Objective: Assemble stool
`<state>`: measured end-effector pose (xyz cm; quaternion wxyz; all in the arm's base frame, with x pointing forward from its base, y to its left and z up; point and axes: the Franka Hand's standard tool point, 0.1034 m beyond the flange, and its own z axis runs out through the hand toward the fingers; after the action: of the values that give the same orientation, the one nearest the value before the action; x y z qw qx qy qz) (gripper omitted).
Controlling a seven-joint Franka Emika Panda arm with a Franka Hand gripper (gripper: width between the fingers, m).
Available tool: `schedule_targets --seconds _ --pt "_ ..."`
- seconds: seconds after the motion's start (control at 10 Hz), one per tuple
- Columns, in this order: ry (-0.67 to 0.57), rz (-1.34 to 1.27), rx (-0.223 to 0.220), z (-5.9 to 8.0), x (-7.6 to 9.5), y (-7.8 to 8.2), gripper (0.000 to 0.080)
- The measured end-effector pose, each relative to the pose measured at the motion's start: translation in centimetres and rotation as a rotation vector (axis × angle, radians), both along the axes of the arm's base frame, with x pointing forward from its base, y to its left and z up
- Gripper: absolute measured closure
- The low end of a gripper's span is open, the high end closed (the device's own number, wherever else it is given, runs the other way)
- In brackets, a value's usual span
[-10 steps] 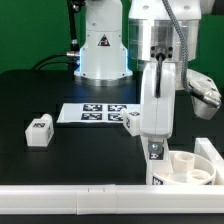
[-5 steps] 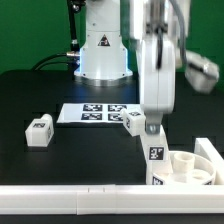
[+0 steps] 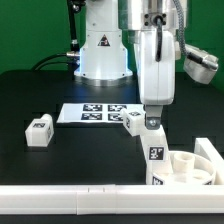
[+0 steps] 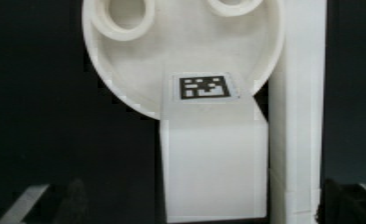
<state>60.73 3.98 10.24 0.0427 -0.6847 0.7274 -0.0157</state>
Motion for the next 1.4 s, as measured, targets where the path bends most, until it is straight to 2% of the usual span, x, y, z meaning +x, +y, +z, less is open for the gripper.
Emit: schedule_targets --seconds 0.2,0.3,0.4,0.5,0.8,0.9,1.0,1.1,1.2,1.3,1.4 --pt "-0.005 0.112 0.007 0.0 -2.2 0.5 0.0151" --pt "0.0 0.201 0.009 0.2 -3.4 1.1 0.0151" --pt "0.015 0.248 0.008 -0.1 -4.3 2.0 0.0151" --pt "0.024 0.302 -0.013 -0.5 -4.6 3.0 0.0151" --pt "0.013 0.56 -0.031 -0.5 -4.5 2.6 0.0151" --pt "-0.002 0.723 -0.048 -0.7 -4.6 2.4 0.0151" --pt "-0.014 0.932 -0.07 -1.7 -5.5 2.1 0.0151" --pt "-0.019 1.082 -0.087 -2.6 -7.1 2.6 0.0151" --pt "-0.035 1.183 -0.102 -2.5 -7.7 2.9 0.0151" --pt "-0.06 1.255 -0.135 -2.5 -8.3 2.7 0.0151" --pt "-0.052 1.301 -0.132 -2.7 -8.4 2.6 0.0151"
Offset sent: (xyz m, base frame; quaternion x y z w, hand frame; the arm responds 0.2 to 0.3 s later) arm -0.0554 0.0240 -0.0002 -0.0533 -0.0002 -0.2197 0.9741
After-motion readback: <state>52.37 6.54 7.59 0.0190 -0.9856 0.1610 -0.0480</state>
